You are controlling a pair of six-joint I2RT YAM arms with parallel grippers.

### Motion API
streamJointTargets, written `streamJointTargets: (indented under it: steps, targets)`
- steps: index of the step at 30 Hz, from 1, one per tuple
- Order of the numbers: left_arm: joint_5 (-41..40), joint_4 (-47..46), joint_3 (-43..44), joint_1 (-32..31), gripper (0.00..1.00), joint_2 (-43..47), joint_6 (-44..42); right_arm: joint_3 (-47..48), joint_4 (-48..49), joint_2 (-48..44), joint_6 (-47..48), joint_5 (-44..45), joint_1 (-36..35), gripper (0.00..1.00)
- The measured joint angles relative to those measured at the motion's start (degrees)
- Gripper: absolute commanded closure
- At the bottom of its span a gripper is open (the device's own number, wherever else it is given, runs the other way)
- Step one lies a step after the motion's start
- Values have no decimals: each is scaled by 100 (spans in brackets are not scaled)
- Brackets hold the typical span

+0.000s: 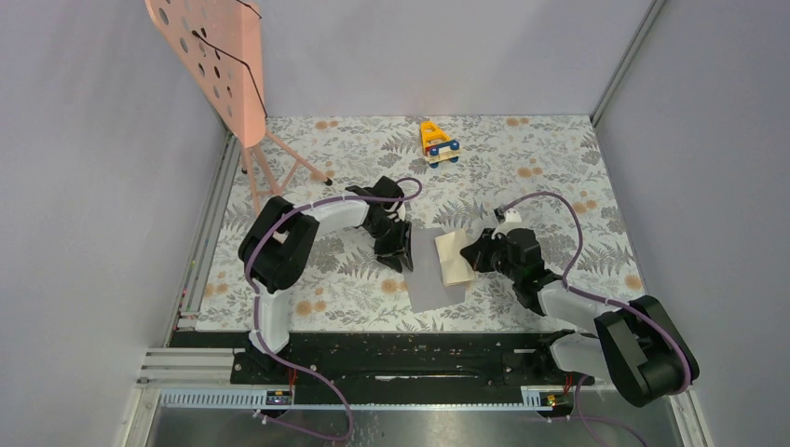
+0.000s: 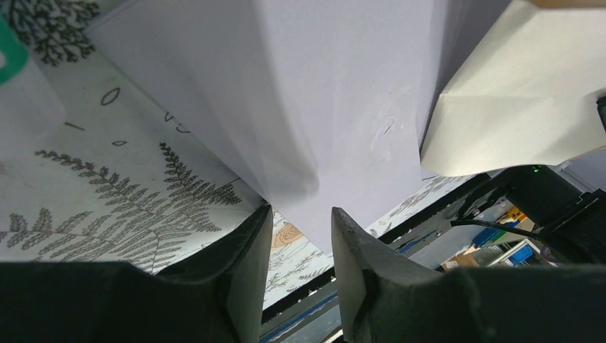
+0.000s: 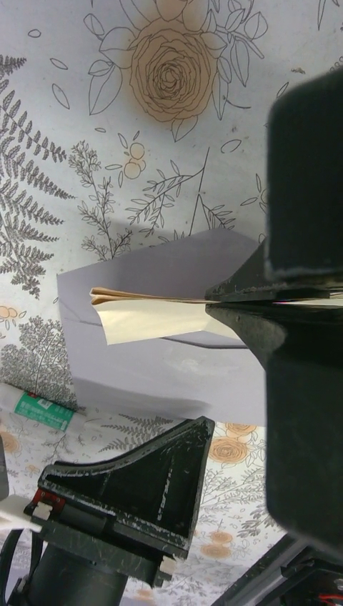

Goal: Place the letter into the envelope and seal it
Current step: Place the letter in the envelope.

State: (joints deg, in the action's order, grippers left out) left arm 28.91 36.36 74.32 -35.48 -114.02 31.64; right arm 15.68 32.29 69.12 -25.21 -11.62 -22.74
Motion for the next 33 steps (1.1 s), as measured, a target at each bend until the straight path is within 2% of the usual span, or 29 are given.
streamJointTargets:
  steps: [8,20,33]
  targets:
    - [72,13,74,0,63,-61,-35,-260,326,-195,-162,-149,-15,100]
    - [138,17,170,-2,63,-142,-35,-490,-72,-595,-409,-125,-136,100]
    - [168,11,181,0,63,-157,-28,-852,-219,-623,-1071,688,-516,100]
